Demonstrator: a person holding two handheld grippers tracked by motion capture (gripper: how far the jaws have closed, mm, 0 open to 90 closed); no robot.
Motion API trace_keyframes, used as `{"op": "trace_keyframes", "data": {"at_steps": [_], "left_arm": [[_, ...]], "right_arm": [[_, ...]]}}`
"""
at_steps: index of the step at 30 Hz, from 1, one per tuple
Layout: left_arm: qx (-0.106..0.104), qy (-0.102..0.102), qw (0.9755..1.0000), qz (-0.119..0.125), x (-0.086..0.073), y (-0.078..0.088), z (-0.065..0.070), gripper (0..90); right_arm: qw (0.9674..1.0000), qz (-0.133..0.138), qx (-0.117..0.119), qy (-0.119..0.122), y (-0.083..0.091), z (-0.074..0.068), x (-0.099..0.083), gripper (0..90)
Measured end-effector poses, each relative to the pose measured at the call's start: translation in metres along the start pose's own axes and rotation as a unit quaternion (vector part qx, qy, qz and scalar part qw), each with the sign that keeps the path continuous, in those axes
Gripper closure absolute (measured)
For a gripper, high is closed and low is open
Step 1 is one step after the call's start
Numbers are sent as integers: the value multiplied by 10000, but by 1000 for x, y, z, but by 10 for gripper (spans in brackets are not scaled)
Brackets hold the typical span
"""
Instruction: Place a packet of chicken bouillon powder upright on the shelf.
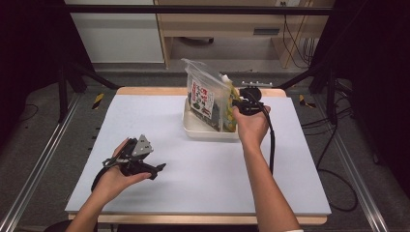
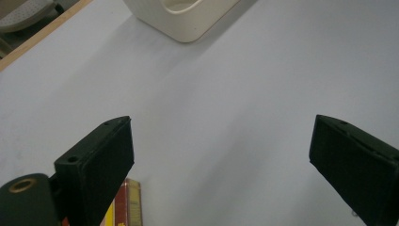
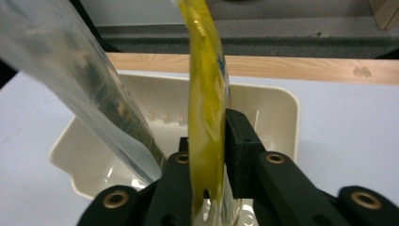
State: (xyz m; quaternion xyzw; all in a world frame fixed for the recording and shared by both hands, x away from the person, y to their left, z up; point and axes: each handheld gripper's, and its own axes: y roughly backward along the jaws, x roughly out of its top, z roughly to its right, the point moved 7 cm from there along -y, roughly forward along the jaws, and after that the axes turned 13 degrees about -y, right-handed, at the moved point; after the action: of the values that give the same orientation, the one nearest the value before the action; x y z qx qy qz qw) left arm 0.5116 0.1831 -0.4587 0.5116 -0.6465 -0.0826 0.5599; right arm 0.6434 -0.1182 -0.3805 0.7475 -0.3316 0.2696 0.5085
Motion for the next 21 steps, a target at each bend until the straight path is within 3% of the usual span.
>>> {"op": "trace_keyframes", "data": {"at_steps": [5,6,9,12,13,15,17,19,20,21], "left_arm": [[70,48,9999,-60,-4,5,-8,66],[77,30,9999,-108,-5,7,-11,63],[73,30,9998,-164,-8,11,-17,49],[75,103,9993,-349,-15,16,-25,53],[82,131,9982,-578,-22,18,-32,58],[73,189,9974,-689,-25,19,-35,63],[81,291,9958,-867,-33,22,-43,72],[-5,434,9934,-1058,-43,23,-50,72],[-84,551,9908,-1237,-52,22,-54,72],[-84,551,9908,-1237,-52,22,-54,76]], "right_arm": [[9995,-1,194,258,3,1,-4,667],[9991,37,332,262,4,0,-4,620],[9967,196,535,573,16,-1,-6,501],[9953,228,629,693,23,0,-8,440],[9936,326,780,755,32,1,-9,402],[9931,399,807,753,38,3,-10,369],[9906,554,905,858,49,5,-13,332],[9885,643,1002,930,61,8,-18,308],[9862,744,1081,1013,71,12,-24,292],[9862,744,1081,1013,71,12,-24,292]]}}
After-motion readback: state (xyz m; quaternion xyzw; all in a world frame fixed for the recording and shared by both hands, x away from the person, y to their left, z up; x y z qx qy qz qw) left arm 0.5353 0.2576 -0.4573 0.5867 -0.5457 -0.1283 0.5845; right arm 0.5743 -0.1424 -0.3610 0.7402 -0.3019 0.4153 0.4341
